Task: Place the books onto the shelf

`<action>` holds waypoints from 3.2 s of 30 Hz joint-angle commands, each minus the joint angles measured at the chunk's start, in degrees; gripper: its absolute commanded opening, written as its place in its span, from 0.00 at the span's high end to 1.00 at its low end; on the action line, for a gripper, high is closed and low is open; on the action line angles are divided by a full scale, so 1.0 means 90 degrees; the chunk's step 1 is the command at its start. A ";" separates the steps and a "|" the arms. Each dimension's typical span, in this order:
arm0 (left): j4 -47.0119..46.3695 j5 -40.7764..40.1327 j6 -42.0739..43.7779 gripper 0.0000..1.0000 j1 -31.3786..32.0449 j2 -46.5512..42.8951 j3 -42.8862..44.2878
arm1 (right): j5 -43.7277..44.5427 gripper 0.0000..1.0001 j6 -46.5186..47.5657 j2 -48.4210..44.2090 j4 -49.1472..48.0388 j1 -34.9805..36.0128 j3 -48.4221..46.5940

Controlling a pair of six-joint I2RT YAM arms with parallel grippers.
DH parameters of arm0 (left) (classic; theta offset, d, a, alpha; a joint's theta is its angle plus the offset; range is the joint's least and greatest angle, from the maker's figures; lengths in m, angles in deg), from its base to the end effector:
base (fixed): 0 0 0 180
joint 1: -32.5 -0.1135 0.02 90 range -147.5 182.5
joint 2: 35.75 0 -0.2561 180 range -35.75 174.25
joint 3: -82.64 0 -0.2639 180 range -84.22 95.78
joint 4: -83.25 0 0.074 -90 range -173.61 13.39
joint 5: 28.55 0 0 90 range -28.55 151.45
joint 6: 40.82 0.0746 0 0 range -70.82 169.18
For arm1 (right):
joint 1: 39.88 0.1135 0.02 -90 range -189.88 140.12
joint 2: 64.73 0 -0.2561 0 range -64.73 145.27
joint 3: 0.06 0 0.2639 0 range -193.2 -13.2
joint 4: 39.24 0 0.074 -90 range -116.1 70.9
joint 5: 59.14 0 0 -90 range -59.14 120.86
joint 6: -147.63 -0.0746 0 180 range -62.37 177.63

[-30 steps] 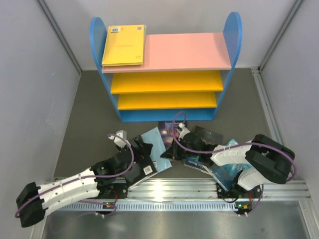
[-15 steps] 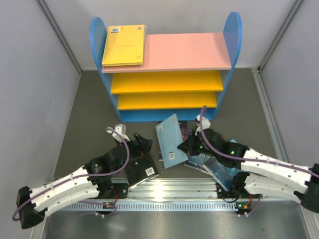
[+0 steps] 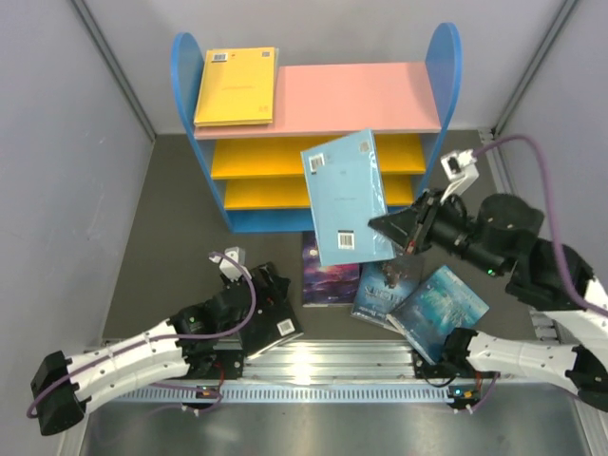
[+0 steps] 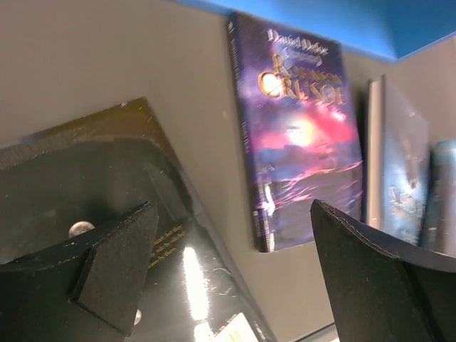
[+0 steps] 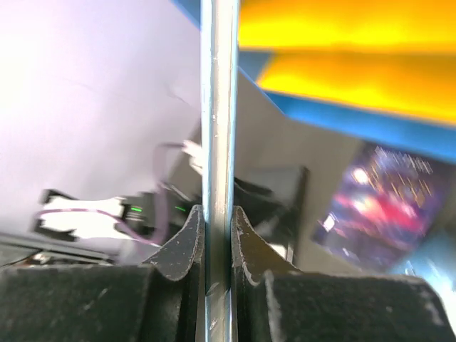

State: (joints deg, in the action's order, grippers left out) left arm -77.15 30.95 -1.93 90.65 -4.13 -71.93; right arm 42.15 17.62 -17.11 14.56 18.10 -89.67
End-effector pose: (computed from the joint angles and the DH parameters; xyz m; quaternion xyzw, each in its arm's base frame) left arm 0.1318 -0.1404 0.1592 -0.0894 0.8243 -0.2891 0.4785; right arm 0.1118 0.1513 0.4491 -0.0594 0.7725 0.4235 0.4694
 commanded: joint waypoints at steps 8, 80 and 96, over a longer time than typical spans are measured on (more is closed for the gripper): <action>-0.0991 -0.0019 -0.0160 0.07 -0.0006 0.0442 -0.0126 | -0.0395 1.00 0.1125 0.2705 0.0354 -0.0055 -0.5113; -0.0806 -0.0127 -0.0561 0.11 -0.0006 -0.1257 -0.0936 | -0.2270 0.00 -0.1601 0.6985 -0.2263 -0.1715 -0.6758; -0.0737 -0.0136 -0.0590 0.11 -0.0006 -0.1257 -0.0917 | -0.2251 0.00 -0.0819 0.6634 -0.1208 -0.2036 -0.6436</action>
State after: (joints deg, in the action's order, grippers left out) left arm -83.16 30.51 -6.72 90.65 -14.64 -79.86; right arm 21.82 7.54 46.60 1.08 1.40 -149.20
